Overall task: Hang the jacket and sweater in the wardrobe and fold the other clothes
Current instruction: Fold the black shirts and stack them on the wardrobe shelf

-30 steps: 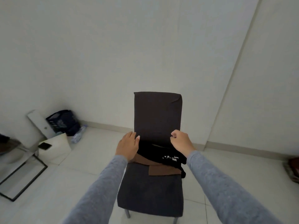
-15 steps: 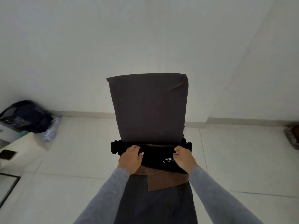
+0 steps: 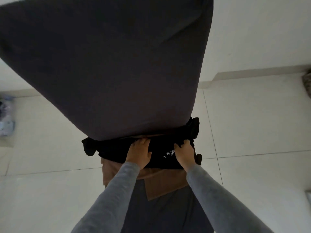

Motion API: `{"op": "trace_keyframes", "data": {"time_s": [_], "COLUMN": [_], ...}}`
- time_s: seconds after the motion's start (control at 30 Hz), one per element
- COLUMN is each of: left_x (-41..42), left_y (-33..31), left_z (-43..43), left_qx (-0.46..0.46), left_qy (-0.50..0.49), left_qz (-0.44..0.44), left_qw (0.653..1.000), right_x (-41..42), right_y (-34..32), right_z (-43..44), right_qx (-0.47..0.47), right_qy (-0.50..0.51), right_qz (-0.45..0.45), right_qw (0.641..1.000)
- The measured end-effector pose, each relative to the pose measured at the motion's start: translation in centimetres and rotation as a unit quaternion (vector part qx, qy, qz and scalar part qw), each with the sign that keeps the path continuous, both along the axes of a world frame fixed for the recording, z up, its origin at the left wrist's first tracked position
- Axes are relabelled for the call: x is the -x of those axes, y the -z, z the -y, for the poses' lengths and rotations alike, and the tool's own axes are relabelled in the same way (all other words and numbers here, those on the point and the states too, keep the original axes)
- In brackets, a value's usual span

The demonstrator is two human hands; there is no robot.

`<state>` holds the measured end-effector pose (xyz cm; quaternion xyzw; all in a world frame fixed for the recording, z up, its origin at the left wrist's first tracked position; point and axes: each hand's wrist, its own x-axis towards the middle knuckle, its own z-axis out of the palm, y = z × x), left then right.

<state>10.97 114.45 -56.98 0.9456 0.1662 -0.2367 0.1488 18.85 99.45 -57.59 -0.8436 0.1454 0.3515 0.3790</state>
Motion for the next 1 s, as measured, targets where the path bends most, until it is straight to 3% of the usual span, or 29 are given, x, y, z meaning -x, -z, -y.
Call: {"op": "trace_keyframes", "data": {"time_s": [0.1, 0.17, 0.23, 0.37, 0.5, 0.63, 0.73, 0.83, 1.0], "left_x": [-0.1, -0.1, -0.3, 0.1, 1.0, 3.0, 4.7, 6.5, 11.1], "left_y": [1.6, 2.0, 2.1, 0.9, -1.1, -3.9, -6.8, -9.6, -15.1], "left_z": [0.5, 0.7, 0.9, 0.8, 0.8, 0.6, 0.0, -0.7, -1.7], "left_qx": [-0.037, -0.045, -0.042, -0.002, 0.022, 0.115, 0.126, 0.13, 0.251], "left_qy": [0.022, 0.015, 0.018, 0.002, 0.009, -0.065, -0.078, -0.075, -0.084], "left_qz": [-0.014, -0.015, -0.013, -0.008, -0.025, -0.035, -0.018, 0.007, 0.007], "left_qw": [0.999, 0.999, 0.999, 1.0, 0.999, 0.991, 0.989, 0.989, 0.964], "right_x": [-0.8, -1.7, -2.4, -2.0, -1.1, 0.6, 2.0, 3.6, 8.3], "right_y": [1.3, 2.6, 4.1, 2.8, 0.0, -3.3, -5.5, -9.0, -17.6], "right_z": [-1.1, -1.5, -1.3, -1.4, -1.5, -1.9, -2.2, -2.8, -3.9], "right_qx": [-0.042, -0.081, -0.102, -0.1, -0.148, -0.162, -0.17, -0.218, -0.289], "right_qy": [0.168, 0.286, 0.328, 0.299, 0.32, 0.287, 0.249, 0.238, 0.186], "right_qz": [-0.043, -0.093, -0.121, -0.109, -0.097, -0.031, -0.025, -0.022, -0.008], "right_qw": [0.984, 0.95, 0.931, 0.943, 0.931, 0.944, 0.953, 0.946, 0.939]}}
